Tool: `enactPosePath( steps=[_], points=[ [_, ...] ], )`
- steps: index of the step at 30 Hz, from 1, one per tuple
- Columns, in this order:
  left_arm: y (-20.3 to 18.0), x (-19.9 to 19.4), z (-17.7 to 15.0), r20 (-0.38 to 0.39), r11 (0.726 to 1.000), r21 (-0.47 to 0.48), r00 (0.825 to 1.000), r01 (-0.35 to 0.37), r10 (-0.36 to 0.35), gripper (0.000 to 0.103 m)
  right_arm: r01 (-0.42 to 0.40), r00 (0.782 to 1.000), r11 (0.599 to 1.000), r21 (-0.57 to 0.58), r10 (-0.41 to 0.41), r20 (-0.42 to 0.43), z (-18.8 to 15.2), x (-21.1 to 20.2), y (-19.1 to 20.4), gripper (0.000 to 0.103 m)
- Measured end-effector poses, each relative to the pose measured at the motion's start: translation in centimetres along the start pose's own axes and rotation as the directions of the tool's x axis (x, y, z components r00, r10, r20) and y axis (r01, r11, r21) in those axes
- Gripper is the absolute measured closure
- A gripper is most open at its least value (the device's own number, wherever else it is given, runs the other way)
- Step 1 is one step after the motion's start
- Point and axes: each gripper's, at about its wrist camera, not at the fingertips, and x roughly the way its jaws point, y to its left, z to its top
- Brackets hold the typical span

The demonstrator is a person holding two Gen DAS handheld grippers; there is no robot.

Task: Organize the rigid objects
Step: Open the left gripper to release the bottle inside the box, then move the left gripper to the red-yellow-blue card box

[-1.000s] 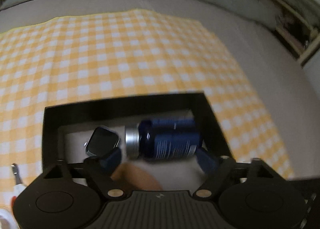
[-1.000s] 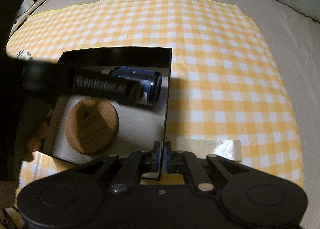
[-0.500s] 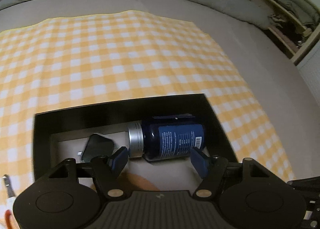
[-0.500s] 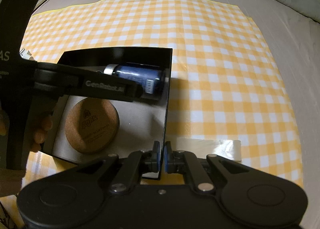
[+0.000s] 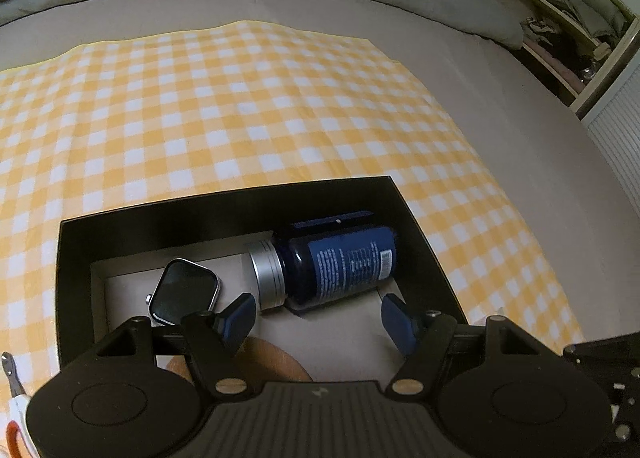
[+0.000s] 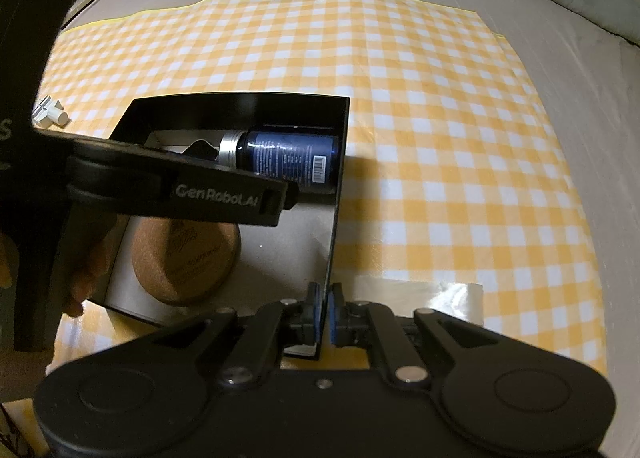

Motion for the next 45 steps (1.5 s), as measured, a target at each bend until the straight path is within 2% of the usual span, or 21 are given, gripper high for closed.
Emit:
enactPosePath(
  steps=[2,6,16,26,30,36,42,45],
  points=[
    [-0.1,-0.2,0.0,-0.001,1.000,0.005,1.000,-0.002,0.002,0.031,-0.002,1.000,1.000,0.004,0.002,0.000,0.0,0.0,-0.1,0.098],
    [-0.1,-1.1,-0.3,0.007,1.000,0.021,1.000,-0.008,0.008,0.021,0.004,1.000,1.000,0.014,-0.004,0.002,0.1,0.1,-0.1,0.099],
    [0.9,-5.5,-1.1,0.067,0.998,0.048,0.997,-0.033,0.030,0.003,0.021,1.000,1.000,0.008,-0.022,0.022,-0.3,0.1,0.1,0.099],
    [3.2,-9.9,-2.7,0.109,0.996,0.026,0.990,-0.087,0.084,0.001,0.036,0.999,0.999,-0.001,-0.036,0.025,-0.2,0.2,0.2,0.099],
    [4.7,-11.7,-3.4,0.120,0.994,0.019,0.987,-0.107,0.104,0.000,0.022,1.000,0.999,0.029,-0.023,0.014,-0.1,0.1,-0.2,0.099],
    [7.3,-14.5,-4.4,0.133,0.992,0.004,0.984,-0.123,0.121,0.000,0.047,0.999,0.999,0.013,-0.047,0.010,-0.2,0.3,0.2,0.099],
    [9.9,-17.4,-5.5,0.162,0.985,0.060,0.975,-0.164,0.152,0.000,0.046,0.999,0.999,0.022,-0.046,0.006,-0.1,0.4,0.1,0.099],
    [11.7,-18.4,-5.9,0.170,0.980,0.046,0.968,-0.193,0.183,0.000,0.048,0.999,0.999,0.022,-0.048,0.004,0.0,0.5,0.1,0.099]
  ],
)
